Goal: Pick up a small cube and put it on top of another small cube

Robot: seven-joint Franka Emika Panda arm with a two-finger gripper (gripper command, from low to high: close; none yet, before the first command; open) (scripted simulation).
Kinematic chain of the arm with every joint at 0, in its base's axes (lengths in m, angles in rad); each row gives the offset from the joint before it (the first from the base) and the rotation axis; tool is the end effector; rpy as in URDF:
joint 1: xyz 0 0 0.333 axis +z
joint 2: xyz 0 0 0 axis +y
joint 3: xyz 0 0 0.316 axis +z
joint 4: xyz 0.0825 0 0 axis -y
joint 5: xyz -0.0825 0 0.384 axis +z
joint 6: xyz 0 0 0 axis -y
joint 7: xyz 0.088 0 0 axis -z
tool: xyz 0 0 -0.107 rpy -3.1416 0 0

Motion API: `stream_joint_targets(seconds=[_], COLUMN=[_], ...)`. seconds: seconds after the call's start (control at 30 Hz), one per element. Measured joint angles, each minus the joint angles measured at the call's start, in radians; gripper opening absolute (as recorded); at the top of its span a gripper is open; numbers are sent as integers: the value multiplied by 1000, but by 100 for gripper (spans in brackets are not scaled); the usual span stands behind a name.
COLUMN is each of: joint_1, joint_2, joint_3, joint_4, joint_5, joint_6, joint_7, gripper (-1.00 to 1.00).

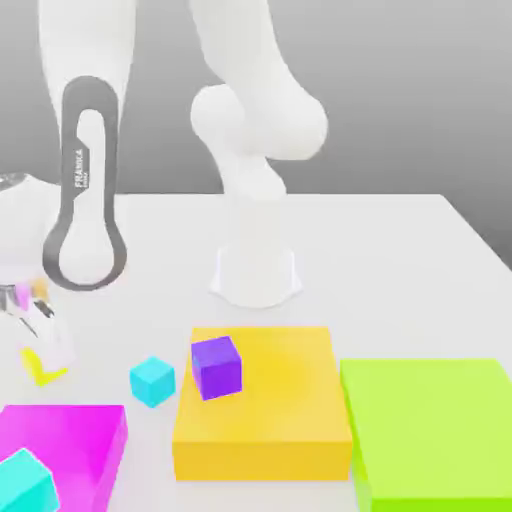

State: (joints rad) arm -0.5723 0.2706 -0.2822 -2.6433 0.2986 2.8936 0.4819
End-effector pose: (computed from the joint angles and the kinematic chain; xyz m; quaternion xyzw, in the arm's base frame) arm 0.2534 -0.3315 0.1567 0.6907 -0.7231 0.0002 0.0011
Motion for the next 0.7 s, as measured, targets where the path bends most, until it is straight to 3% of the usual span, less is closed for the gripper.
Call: stream_joint_targets(seconds=[0.1,0.3,0.6,0.7], joint_1=[44,211,392,410], joint_2=[-110,-334,-642,-586], joint_3=[-61,40,275,295], joint_4=[-26,-83,-165,-189], joint_5=[-123,-257,-286,-286], joint_6=[-77,-232,-456,-376], joint_7=[96,286,463,476], gripper=[-100,-100,-100,-100])
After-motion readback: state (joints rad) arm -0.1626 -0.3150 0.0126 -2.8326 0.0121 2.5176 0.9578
